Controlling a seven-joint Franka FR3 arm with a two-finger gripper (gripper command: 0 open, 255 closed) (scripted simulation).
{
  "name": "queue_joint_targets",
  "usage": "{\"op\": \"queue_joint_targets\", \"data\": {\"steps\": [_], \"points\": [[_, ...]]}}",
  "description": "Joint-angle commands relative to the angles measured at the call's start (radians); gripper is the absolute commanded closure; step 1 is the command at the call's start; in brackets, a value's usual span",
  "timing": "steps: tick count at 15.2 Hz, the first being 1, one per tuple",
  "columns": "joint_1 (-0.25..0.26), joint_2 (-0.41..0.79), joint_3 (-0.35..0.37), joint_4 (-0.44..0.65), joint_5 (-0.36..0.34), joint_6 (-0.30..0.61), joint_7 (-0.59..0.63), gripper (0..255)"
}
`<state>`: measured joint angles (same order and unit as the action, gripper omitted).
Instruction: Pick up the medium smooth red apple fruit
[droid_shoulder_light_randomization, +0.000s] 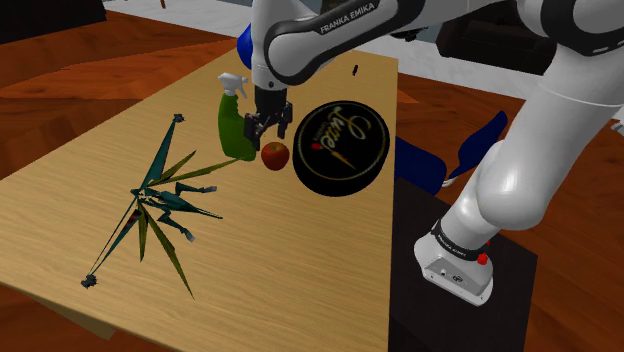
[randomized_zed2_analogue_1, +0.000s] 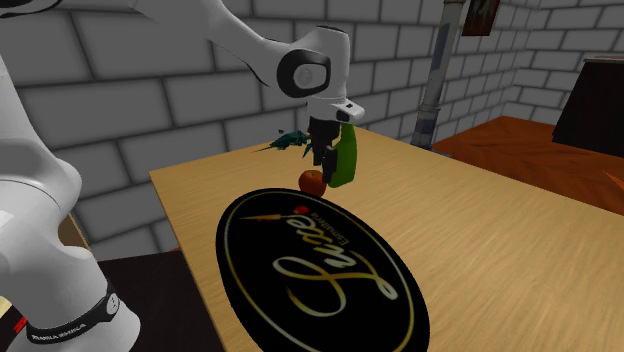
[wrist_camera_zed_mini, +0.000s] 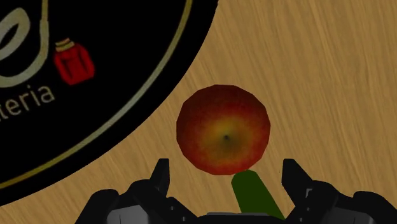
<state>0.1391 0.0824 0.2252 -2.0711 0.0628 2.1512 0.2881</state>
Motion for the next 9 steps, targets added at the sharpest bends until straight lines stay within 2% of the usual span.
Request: {"op": "queue_joint_targets", "data": {"steps": [1,4,5,9], "points": [[0.001,0.011,0.000,-0.014,-0.002,0.025,0.001,0],[0.002,0.022,0.000,-0.024,-0.004,0.045,0.001,0],[0.002,0.022,0.001,-0.023,-0.004,0.045,0.003,255],[0.003,0.024,0.001,-0.022,-0.004,0.046,0.003,255]]}}
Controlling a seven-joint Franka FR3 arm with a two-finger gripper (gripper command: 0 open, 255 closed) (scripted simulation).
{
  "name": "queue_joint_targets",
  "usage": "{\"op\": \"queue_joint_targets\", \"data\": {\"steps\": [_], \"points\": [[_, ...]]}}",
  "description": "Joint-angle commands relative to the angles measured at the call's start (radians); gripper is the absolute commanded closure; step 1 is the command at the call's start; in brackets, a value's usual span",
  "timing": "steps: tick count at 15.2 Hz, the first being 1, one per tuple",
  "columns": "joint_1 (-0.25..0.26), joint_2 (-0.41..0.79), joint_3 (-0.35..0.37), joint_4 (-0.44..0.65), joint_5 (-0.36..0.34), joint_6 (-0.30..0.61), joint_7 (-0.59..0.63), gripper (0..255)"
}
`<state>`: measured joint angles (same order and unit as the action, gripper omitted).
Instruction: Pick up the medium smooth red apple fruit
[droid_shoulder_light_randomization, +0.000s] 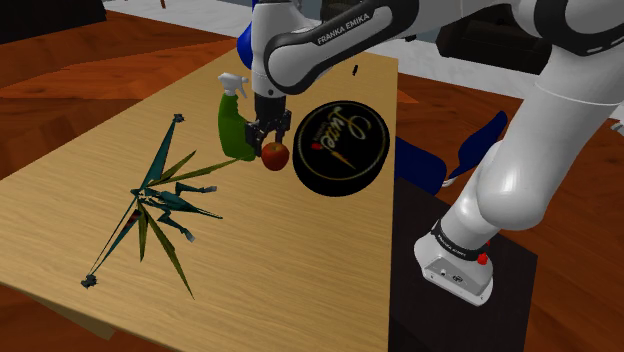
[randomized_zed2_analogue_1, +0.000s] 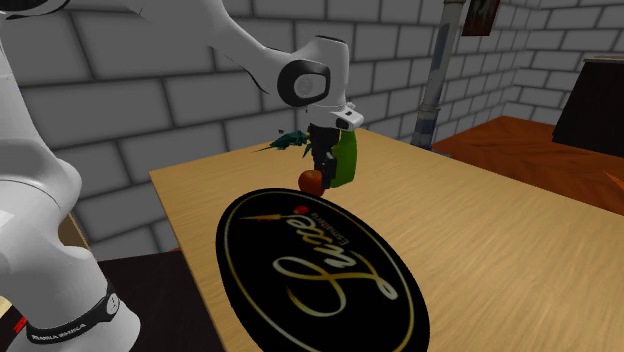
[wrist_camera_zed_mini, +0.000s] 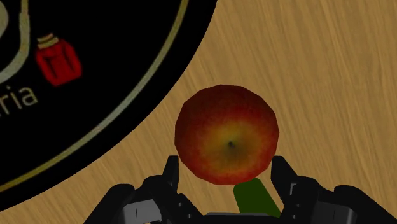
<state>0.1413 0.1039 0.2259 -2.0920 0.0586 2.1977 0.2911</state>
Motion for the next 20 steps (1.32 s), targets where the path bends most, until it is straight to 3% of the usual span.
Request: {"op": "queue_joint_targets", "data": {"steps": [1,5,20], "points": [[0.000,0.002,0.000,-0.002,0.000,0.000,0.000,255],[-0.001,0.000,0.000,-0.003,0.001,-0.001,-0.002,255],[-0.005,-0.077,-0.002,0.113,0.013,-0.193,-0.002,255]]}}
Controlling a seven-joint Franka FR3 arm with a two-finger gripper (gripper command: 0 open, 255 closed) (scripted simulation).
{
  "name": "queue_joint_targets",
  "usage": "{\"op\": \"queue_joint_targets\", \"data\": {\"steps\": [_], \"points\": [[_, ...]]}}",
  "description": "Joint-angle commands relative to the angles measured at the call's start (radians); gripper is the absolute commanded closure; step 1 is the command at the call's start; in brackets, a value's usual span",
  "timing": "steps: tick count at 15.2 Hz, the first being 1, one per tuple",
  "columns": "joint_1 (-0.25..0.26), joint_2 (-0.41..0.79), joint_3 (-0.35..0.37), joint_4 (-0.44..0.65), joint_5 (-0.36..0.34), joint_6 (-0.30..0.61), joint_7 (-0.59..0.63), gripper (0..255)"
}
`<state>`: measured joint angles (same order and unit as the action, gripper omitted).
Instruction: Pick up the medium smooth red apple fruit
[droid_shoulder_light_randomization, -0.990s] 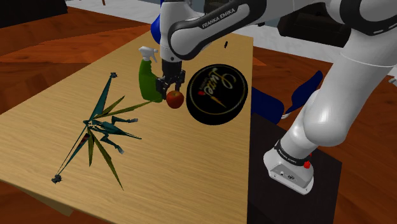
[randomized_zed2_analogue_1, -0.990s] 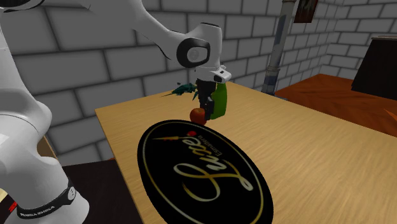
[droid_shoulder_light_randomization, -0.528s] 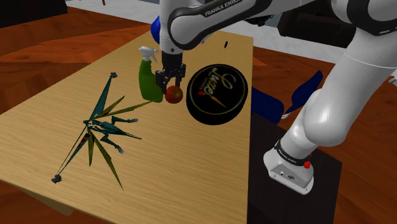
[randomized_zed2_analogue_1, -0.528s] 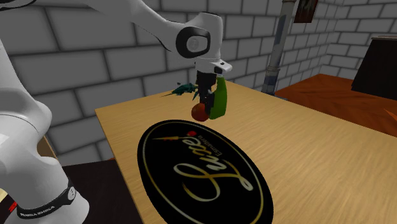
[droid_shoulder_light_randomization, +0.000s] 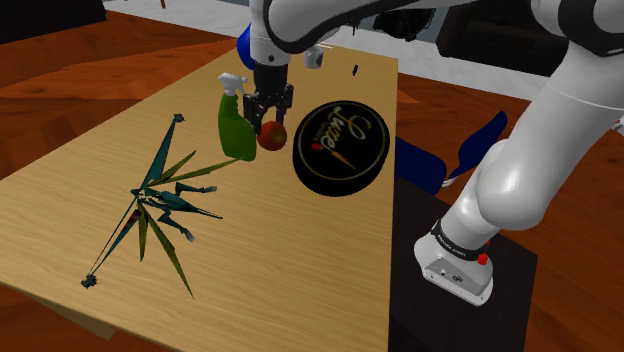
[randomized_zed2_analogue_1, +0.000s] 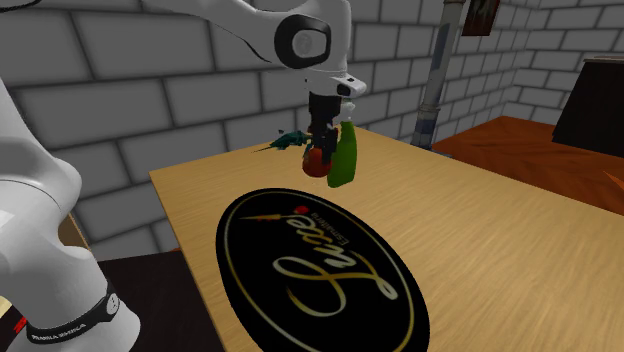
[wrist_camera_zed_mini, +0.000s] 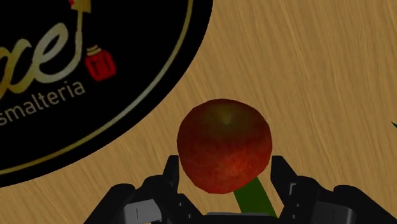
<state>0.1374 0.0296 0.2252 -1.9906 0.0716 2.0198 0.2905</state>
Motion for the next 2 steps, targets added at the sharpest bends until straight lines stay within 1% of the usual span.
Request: {"op": "queue_joint_targets", "data": {"steps": [1,2], "points": [[-0.001,-0.004,-0.001,0.013,0.000,-0.018,-0.001,255],[-0.001,-0.004,-0.001,0.013,0.000,-0.018,-0.001,255]]}}
